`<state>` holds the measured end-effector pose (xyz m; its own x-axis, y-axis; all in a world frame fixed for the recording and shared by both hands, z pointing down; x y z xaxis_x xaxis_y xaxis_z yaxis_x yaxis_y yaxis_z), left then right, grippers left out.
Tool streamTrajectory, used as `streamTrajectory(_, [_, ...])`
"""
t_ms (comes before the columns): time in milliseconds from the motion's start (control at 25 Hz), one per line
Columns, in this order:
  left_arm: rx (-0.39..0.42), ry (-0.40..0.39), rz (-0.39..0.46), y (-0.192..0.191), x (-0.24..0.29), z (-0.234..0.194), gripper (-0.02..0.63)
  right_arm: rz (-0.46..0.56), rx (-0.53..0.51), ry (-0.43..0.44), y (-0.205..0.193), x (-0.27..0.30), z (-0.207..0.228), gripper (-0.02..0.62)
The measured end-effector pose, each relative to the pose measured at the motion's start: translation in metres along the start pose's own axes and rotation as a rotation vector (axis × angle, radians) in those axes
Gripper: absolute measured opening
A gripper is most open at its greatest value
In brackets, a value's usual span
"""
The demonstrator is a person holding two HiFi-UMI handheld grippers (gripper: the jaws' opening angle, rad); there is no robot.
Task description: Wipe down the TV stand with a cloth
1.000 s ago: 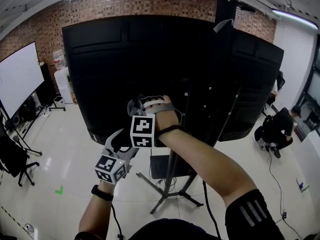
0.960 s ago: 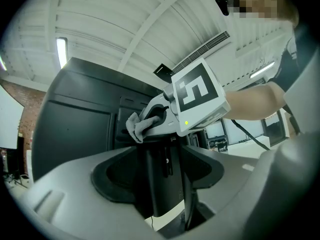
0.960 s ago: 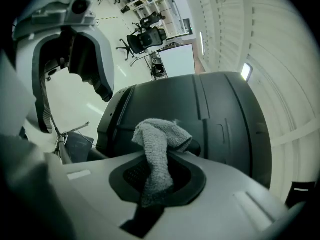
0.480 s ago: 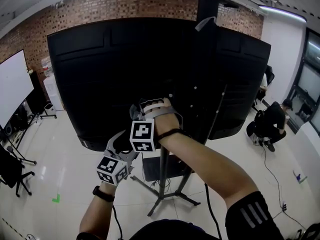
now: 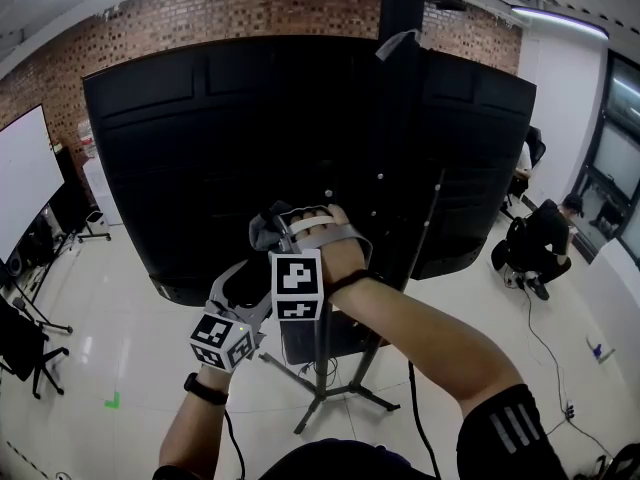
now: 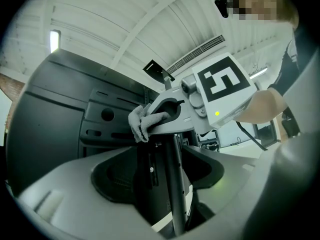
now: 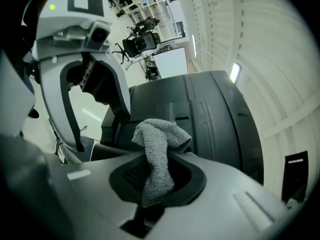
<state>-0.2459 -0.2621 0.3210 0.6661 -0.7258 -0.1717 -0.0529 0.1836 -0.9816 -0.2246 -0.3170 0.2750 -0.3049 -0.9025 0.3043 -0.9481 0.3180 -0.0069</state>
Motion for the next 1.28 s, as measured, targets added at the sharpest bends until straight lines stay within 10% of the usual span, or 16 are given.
streamTrajectory(320, [0.023, -0.001, 0.019, 0.012, 0.013, 0.009, 0.304, 0.237, 0.191, -0.029, -0.012, -0.050, 0.013, 0.040])
streamTrajectory(680, [0.064, -0.023, 0.063, 0.037, 0.034, 0.030, 0.305, 0.261, 0.272, -0.182, -0.089, -0.084, 0.058, 0.041])
streamTrajectory(1280, [0.088, -0.002, 0.051, 0.046, 0.060, 0.044, 0.305, 0.333, 0.377, -0.112, -0.128, -0.068, 0.069, 0.043])
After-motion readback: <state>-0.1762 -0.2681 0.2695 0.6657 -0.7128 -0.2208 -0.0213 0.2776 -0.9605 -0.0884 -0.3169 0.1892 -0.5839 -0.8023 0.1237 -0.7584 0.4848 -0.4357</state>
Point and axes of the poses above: the fingertips, and each gripper's own axes: x forward along the fingers, z to its right, y out of its top, the point moved 3 cm from there along -x, backward along the fingers, and after that the axes turned 1 degree about y, right-handed, at the moved point
